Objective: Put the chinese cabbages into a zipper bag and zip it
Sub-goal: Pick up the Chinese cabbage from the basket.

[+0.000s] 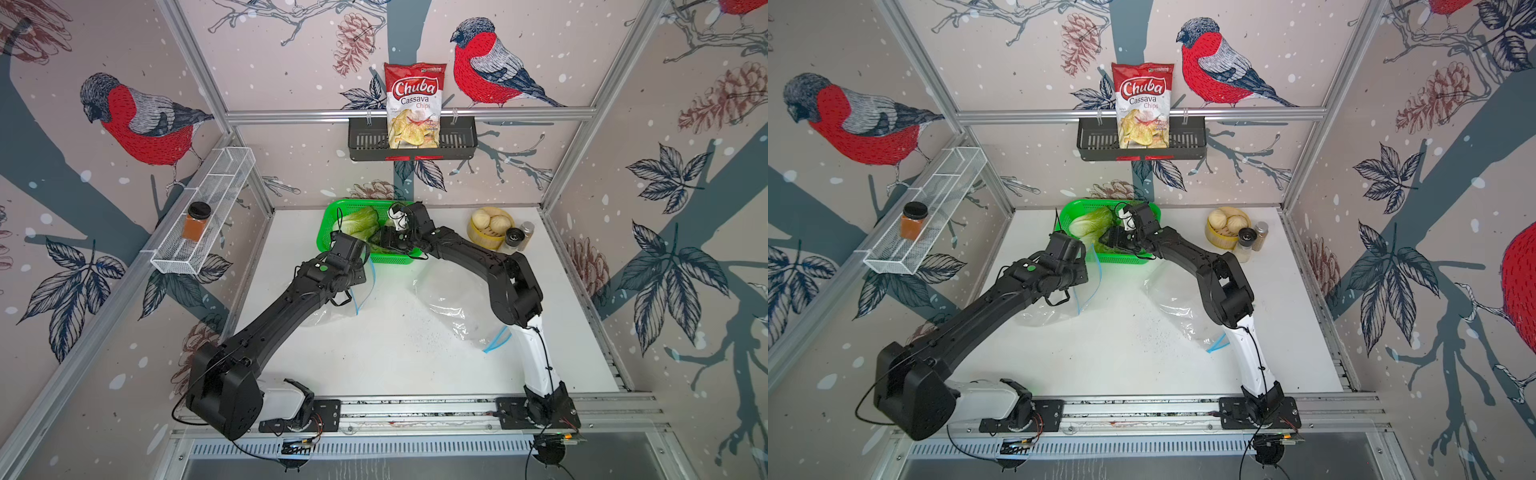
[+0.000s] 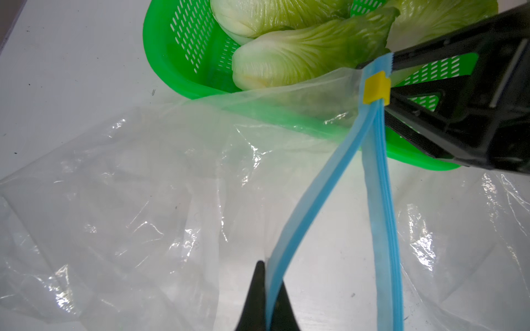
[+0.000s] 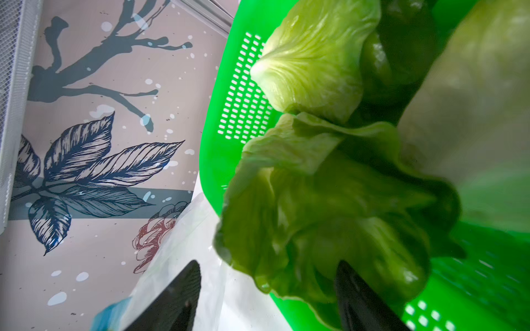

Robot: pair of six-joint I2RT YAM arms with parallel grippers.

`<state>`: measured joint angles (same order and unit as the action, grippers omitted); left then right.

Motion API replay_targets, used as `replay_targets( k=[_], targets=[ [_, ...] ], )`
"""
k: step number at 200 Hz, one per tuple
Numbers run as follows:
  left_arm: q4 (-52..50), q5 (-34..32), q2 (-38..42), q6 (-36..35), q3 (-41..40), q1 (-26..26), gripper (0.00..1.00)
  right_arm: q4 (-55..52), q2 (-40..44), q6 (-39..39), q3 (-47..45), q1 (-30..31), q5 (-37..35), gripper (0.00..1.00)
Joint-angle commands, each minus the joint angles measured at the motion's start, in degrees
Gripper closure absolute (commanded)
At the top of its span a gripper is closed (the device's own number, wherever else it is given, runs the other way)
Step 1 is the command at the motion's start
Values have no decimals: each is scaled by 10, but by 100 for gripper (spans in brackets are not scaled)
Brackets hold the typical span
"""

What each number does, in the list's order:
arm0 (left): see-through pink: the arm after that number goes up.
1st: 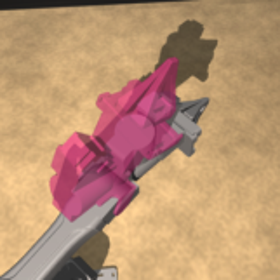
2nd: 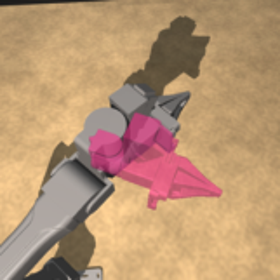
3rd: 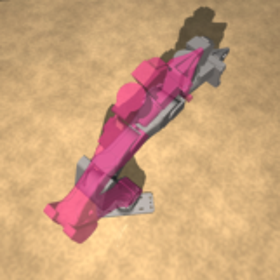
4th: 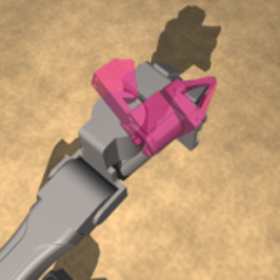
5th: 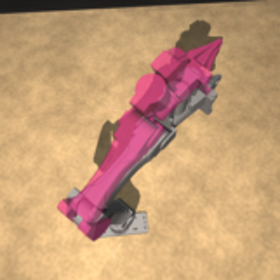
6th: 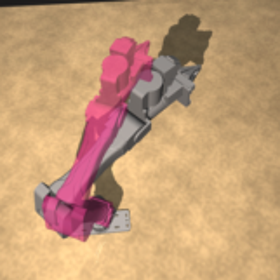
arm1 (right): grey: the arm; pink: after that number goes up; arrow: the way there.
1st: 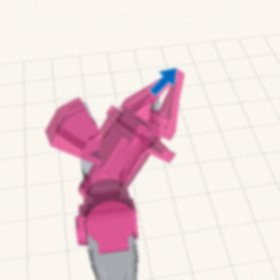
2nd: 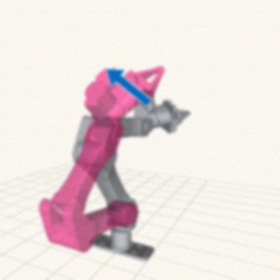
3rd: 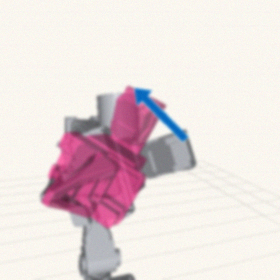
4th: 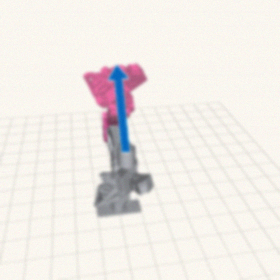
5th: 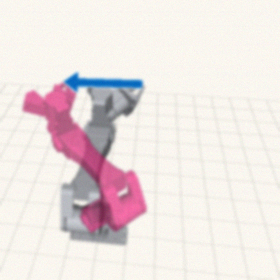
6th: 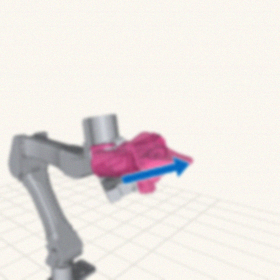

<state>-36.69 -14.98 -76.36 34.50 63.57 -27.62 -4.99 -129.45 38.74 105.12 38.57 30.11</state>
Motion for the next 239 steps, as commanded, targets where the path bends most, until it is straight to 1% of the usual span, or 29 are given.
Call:
replay_targets(
  k=[1,14,34,61,85,114,142,152,171,181,191,222,230,239],
  targets=[
    [3,-10,7,-3,4,3,99,45,4,-7,-12,1,15,25],
    [6,-12,7,-6,2,4,99,38,-4,-16,-3,4,-1,25],
    [7,-10,2,-3,3,5,99,22,-29,-17,26,-1,3,25],
    [9,-6,-4,1,7,5,99,31,-49,-17,44,-2,12,29],
    [8,-5,-6,4,11,5,98,9,-78,-23,84,-3,14,32],
    [1,-9,-9,8,15,5,97,17,-89,-19,98,-7,13,43],
    [2,-14,-12,5,17,5,97,30,-95,-10,98,-10,24,60],
    [1,-16,-13,6,18,5,97,35,-93,-8,96,-11,32,64],
    [2,-17,-12,5,19,5,96,44,-84,-4,93,-10,36,78],
    [2,-16,-12,5,19,5,96,48,-77,-6,90,-11,33,80],
    [2,-18,-10,4,18,5,96,60,-70,-6,85,-13,38,86],
    [3,-14,-9,2,15,6,95,77,-52,4,86,-25,54,92],
    [2,-15,-10,1,16,6,95,84,-44,5,81,-28,59,95],
    [1,-14,-10,0,16,6,95,91,-33,2,76,-29,62,96]
  ],
)
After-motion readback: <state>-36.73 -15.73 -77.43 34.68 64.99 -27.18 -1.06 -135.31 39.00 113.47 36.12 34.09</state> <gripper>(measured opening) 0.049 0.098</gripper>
